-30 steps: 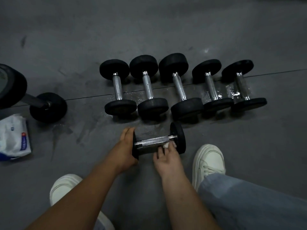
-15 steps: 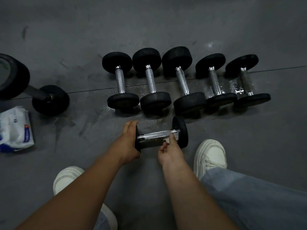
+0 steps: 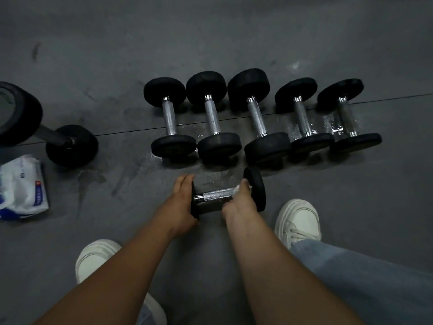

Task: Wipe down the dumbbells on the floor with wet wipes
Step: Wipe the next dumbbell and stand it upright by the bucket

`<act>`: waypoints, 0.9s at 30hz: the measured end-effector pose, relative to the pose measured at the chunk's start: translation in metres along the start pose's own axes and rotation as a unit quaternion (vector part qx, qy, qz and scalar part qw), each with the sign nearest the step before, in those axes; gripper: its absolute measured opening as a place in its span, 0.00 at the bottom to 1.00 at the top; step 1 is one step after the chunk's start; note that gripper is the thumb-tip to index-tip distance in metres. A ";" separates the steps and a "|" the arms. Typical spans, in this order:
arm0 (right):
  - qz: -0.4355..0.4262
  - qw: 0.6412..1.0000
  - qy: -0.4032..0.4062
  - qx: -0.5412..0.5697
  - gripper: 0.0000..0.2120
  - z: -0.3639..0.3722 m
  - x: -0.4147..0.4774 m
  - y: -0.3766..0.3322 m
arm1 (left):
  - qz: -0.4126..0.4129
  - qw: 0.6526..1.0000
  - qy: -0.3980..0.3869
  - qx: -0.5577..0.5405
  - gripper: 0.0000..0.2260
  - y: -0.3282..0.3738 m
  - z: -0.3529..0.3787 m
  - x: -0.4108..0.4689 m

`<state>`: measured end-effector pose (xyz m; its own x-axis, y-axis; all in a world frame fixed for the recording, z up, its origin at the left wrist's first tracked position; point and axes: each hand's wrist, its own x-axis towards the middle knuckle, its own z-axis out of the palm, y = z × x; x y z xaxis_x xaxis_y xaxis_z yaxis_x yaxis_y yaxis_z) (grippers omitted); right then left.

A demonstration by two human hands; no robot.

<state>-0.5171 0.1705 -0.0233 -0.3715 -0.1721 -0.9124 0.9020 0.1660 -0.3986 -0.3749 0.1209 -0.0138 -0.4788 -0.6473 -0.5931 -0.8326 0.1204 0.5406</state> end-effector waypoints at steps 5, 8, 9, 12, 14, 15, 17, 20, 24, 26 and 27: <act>0.029 0.995 0.085 0.031 0.12 -0.005 -0.003 0.008 | 0.000 1.000 0.001 -0.008 0.54 0.000 -0.002 0.001; 0.018 0.996 0.081 0.015 0.17 -0.004 0.003 0.013 | -0.005 1.000 0.000 -0.001 0.54 0.000 0.001 -0.003; 0.014 0.997 0.078 0.010 0.18 -0.003 0.005 0.012 | -0.005 1.000 -0.002 0.001 0.54 0.000 0.001 -0.003; -0.023 0.995 0.098 -0.010 0.16 -0.003 0.008 0.015 | -0.005 1.000 -0.003 0.001 0.55 -0.001 0.000 -0.002; -0.058 0.992 0.108 -0.025 0.13 -0.015 0.009 0.024 | -0.002 1.000 -0.001 0.001 0.55 -0.001 -0.001 -0.001; -0.060 0.992 0.106 -0.026 0.11 -0.025 0.007 0.030 | -0.002 1.000 -0.004 -0.002 0.55 -0.002 -0.001 -0.001; -0.024 0.994 0.106 -0.020 0.13 -0.041 -0.001 0.038 | -0.006 1.000 -0.012 -0.007 0.55 -0.001 -0.001 0.000; 0.028 0.995 0.097 -0.009 0.14 -0.046 -0.012 0.034 | -0.011 1.000 -0.009 -0.005 0.55 -0.001 -0.001 0.000; 0.054 0.996 0.049 0.041 0.13 -0.030 -0.007 0.020 | 0.000 1.000 -0.001 0.000 0.55 -0.004 0.002 0.000; 0.057 0.995 0.051 0.064 0.16 -0.019 0.001 0.011 | 0.000 1.000 0.002 0.003 0.55 -0.005 0.003 0.000; 0.057 0.994 0.059 0.068 0.17 -0.014 0.004 0.006 | 0.003 1.000 0.004 0.006 0.55 -0.006 0.004 0.001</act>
<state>-0.5162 0.1848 -0.0303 -0.2813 -0.0427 -0.9587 0.9581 0.0434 -0.2831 -0.3711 0.1224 -0.0196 -0.4807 -0.6529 -0.5853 -0.8337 0.1334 0.5359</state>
